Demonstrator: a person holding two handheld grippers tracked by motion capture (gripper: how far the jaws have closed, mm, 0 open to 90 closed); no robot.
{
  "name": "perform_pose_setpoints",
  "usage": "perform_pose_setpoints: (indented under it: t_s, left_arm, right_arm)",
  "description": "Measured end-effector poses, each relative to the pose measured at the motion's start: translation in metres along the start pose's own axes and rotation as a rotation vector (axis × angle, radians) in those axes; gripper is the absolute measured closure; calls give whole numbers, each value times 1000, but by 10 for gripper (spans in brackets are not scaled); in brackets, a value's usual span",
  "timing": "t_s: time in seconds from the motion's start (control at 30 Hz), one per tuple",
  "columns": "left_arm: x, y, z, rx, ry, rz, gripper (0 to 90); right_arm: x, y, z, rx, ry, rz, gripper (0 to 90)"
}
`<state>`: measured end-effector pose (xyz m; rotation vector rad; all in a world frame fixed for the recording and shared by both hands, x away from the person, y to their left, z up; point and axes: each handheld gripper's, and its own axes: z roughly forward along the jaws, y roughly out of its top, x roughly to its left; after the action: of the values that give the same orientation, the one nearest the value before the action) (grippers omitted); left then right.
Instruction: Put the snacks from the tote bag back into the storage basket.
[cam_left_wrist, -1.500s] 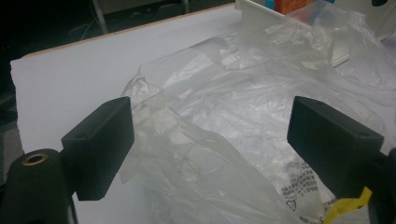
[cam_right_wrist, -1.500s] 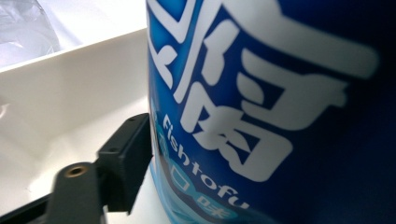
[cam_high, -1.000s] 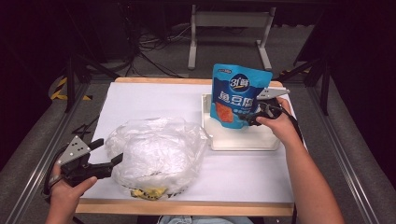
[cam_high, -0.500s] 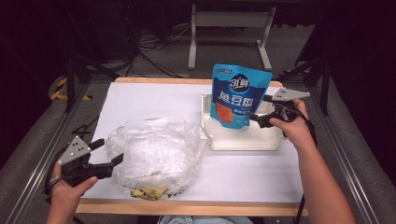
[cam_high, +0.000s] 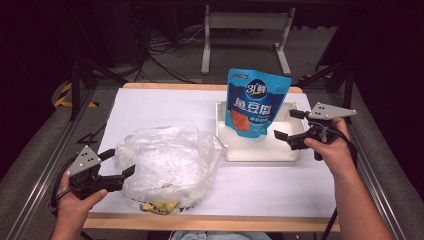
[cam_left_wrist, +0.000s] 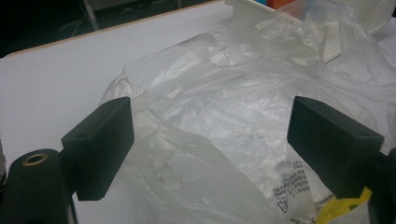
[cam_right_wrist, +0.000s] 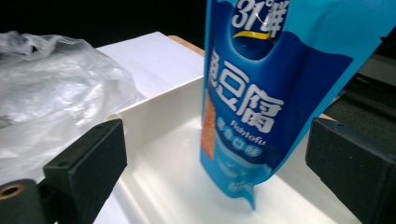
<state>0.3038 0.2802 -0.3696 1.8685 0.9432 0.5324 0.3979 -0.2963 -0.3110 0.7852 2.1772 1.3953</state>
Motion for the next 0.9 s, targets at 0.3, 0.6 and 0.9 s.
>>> perform_pose_setpoints:
  t_s: [0.3,0.6,0.9]
  left_arm:
    - [-3,0,2,11,-11,7,160]
    - [0,-2,6,9,-8,-13,159]
    - [-2,-6,11,9,-22,-16,121]
  right_arm:
    - [24,0,-21,22,50,8,94]
    - [45,-20,-22,54,45,19,62]
    - [55,-43,-17,32,83,-11,28]
